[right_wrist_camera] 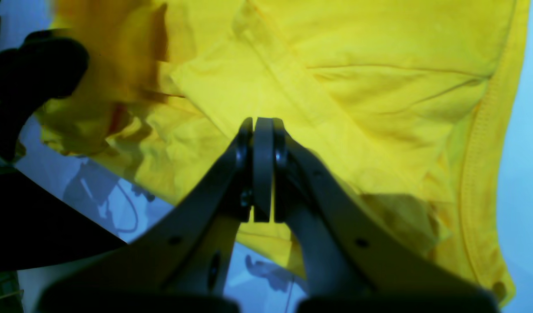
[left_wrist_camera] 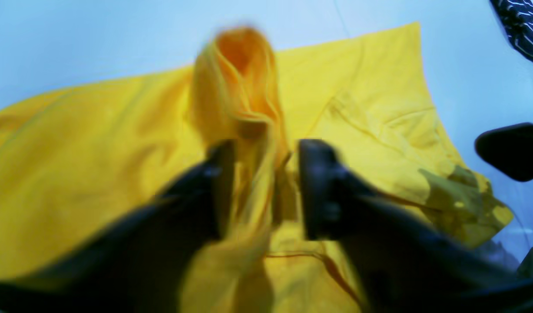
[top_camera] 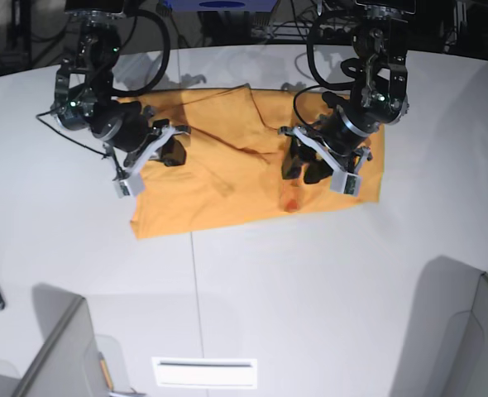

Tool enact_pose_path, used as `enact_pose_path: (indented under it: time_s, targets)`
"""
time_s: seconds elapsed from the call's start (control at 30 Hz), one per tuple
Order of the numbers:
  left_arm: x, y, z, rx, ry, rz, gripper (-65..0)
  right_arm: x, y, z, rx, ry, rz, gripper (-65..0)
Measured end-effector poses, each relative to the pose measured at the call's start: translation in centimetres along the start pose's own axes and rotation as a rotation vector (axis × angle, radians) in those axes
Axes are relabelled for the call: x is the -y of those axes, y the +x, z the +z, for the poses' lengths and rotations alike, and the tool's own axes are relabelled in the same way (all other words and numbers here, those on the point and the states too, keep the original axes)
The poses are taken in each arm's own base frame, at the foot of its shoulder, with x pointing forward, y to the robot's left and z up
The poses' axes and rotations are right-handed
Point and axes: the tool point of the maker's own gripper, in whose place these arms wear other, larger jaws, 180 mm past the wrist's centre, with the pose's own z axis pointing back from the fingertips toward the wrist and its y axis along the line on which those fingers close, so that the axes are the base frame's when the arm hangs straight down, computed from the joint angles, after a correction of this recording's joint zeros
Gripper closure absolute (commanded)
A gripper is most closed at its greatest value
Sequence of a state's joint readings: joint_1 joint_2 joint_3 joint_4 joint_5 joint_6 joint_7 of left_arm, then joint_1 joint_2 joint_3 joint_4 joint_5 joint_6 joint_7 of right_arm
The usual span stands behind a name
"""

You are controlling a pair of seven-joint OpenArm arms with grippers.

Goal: Fold the T-shirt properly
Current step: 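Release the folded end and raise the left gripper away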

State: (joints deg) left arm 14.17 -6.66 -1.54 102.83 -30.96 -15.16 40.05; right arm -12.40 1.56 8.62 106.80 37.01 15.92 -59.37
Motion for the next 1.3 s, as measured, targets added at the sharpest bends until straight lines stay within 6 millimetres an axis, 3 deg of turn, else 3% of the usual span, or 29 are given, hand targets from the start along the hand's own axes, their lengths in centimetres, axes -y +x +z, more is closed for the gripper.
enact_pose_path:
  time_s: [0.07, 0.13, 0.23, 0.3, 0.43, 0.5, 0.53, 0.6, 0.67, 0.7, 0.87, 0.97, 1.1, 1.13, 1.17, 1.3]
  targets:
    - [1.1, -0.2, -0.4, -0.009, -0.027, -0.021, -44.9, 0.1, 0.0, 0.1, 0.0, -0.003, 0.001, 0.0]
    - [4.0, -0.7, -1.4, -0.034, -0.104, -0.054, -52.5, 1.1, 0.4, 0.6, 0.019, -0.025, -0.024, 0.0]
    - [8.0, -1.3, -2.6, -0.058, -0.218, -0.078, -56.3, 3.2, 1.2, 1.6, 0.055, -0.08, -0.057, 0.0]
    - [9.0, -1.8, -2.9, -0.076, -0.246, -0.093, -56.3, 4.3, 1.7, 2.2, 0.076, -0.107, -0.073, 0.0]
    - [8.7, -1.1, -2.3, -0.062, -0.228, -0.122, -55.0, 6.4, 2.3, 3.5, 0.117, -0.159, -0.114, 0.0]
    - [9.2, 0.8, -1.5, -0.006, -0.239, -0.136, -46.2, 7.0, 2.5, 3.9, 0.129, -0.174, -0.12, 0.0]
    - [9.3, 1.9, -1.1, 0.03, -0.243, -0.134, -38.3, 7.0, 2.4, 3.8, 0.125, -0.174, -0.122, 0.0]
    - [7.6, 3.8, -0.1, 0.095, -0.197, -0.12, -22.5, 7.2, 1.9, 3.2, 0.106, -0.164, -0.141, 0.0]
    - [3.8, 4.7, 0.8, 0.121, -0.083, -0.092, -3.8, 7.5, 1.2, 2.4, 0.082, -0.155, -0.17, 0.0]
    - [2.3, 4.7, 1.1, 0.117, -0.039, -0.096, 0.0, 7.7, 0.9, 2.1, 0.07, -0.155, -0.182, 0.0]
    - [-2.6, 4.6, 3.5, 0.137, 0.078, -0.049, 0.0, 9.4, 1.3, 1.4, 0.043, -0.165, -0.198, 0.0]
    - [-8.2, 2.8, 6.8, 0.082, 0.247, -0.041, 0.0, 10.6, 2.3, 1.7, 0.032, -0.185, -0.183, 0.0]
    - [-12.6, 2.4, 10.5, 0.088, 0.367, -0.033, 0.0, 11.2, 2.3, 0.9, -0.059, -0.163, -0.2, -38.0]
    - [-13.9, 1.9, 11.6, 0.083, 0.409, -0.013, 0.0, 11.5, 2.5, 0.7, -0.066, -0.162, -0.209, -44.3]
    - [-15.2, 1.1, 12.6, 0.072, 0.447, 0.008, 0.0, 11.9, 2.7, 0.6, -0.069, -0.163, -0.226, -47.0]
    - [-19.6, -1.4, 16.6, 0.016, 0.554, 0.02, 0.0, 12.6, 1.2, -0.5, -0.129, -0.113, -0.191, -44.1]
